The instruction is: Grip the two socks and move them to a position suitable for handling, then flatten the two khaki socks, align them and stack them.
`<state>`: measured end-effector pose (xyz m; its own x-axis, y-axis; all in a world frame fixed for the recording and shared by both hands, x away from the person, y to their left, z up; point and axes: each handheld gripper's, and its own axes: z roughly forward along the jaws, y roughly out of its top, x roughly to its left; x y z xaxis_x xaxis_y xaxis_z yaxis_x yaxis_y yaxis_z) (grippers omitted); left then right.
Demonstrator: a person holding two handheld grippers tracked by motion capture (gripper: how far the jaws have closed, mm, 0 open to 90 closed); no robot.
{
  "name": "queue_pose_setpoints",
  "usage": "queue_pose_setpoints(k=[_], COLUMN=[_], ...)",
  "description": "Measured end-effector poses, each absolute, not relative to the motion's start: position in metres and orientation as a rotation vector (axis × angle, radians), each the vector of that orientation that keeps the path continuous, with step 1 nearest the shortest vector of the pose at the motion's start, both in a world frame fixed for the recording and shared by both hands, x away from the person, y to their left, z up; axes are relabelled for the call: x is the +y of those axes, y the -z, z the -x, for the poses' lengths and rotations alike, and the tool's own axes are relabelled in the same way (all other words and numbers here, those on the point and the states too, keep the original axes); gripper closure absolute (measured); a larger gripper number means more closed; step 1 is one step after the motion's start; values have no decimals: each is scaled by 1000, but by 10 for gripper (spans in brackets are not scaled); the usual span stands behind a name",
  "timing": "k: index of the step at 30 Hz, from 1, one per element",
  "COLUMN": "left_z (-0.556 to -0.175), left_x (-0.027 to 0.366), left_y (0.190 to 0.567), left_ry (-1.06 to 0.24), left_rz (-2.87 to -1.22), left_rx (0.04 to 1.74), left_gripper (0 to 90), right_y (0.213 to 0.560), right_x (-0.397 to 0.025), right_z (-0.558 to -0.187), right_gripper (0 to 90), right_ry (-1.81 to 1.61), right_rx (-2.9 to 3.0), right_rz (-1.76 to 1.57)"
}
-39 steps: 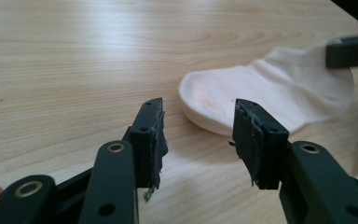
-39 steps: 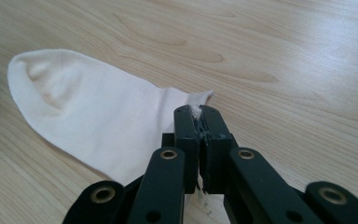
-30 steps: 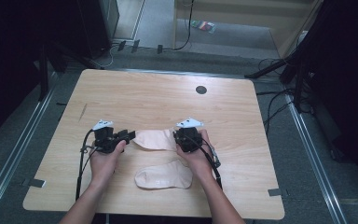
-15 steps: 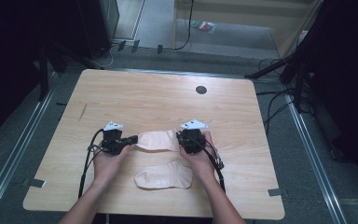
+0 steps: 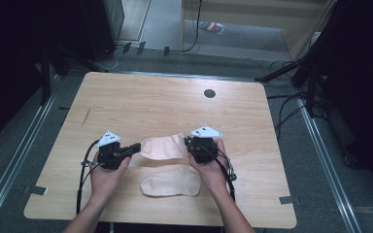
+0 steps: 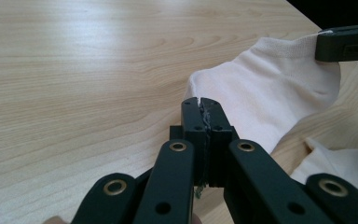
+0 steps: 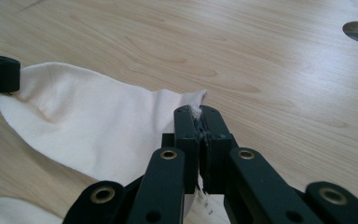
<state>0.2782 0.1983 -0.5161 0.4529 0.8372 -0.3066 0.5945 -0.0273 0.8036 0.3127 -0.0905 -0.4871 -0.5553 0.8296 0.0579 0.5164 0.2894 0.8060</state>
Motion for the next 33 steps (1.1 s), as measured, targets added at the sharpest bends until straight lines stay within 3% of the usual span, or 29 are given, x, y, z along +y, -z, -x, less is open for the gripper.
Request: queue_pose_setpoints(k=[33], left_z=[-217], left_x=[193], left_y=[502], left_ry=[-287], left_rz=[-1724], left_rx=[1119], left_gripper=[900], right_y=[475], right_x=[-111], right_z=[-251], right_gripper=[879], right_ry=[-1224], right_rx=[2206], right_rz=[-1193])
